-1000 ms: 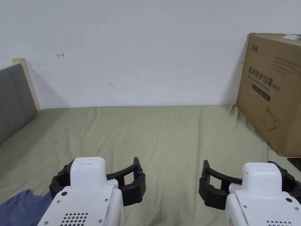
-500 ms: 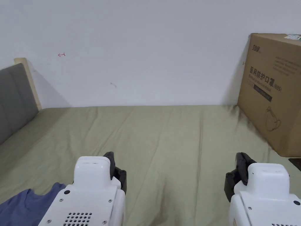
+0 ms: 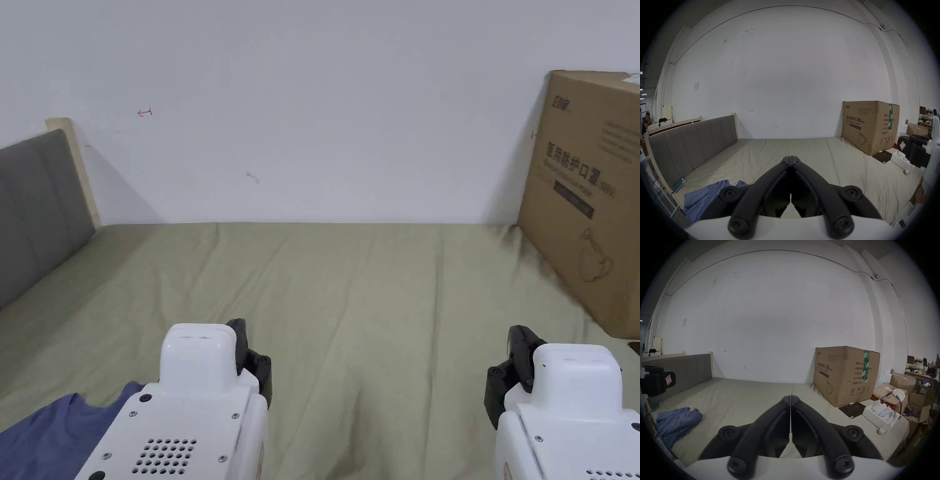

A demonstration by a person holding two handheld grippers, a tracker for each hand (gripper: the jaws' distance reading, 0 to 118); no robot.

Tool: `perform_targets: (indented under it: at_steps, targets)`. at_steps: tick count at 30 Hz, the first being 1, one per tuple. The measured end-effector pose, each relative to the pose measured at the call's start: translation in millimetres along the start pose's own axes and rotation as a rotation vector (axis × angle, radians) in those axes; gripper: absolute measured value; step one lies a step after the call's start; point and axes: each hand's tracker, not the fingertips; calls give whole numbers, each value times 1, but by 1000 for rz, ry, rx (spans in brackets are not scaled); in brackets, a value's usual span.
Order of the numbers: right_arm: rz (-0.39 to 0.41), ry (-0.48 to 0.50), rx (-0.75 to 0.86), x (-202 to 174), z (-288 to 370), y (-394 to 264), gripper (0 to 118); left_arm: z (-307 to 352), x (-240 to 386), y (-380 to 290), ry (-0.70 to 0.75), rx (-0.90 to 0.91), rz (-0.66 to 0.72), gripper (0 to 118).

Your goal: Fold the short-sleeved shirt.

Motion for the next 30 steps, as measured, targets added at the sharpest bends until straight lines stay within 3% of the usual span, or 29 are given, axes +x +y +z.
perform_targets:
  at_steps: [5,16,26,30]
  targets:
    - [14,132,15,-34,-11,6,1,14,-31,2,111,6,9,0]
    - [-33,514,22,-153,-28,11,1,85,-129,2,491,-12,59,0]
    - [-12,600,-9,-191,-26,5,1,100,-157,-2,571,-42,65,0]
    - [14,611,-23,-192,-28,2,1,69,-171,-16,541,-166,97,0]
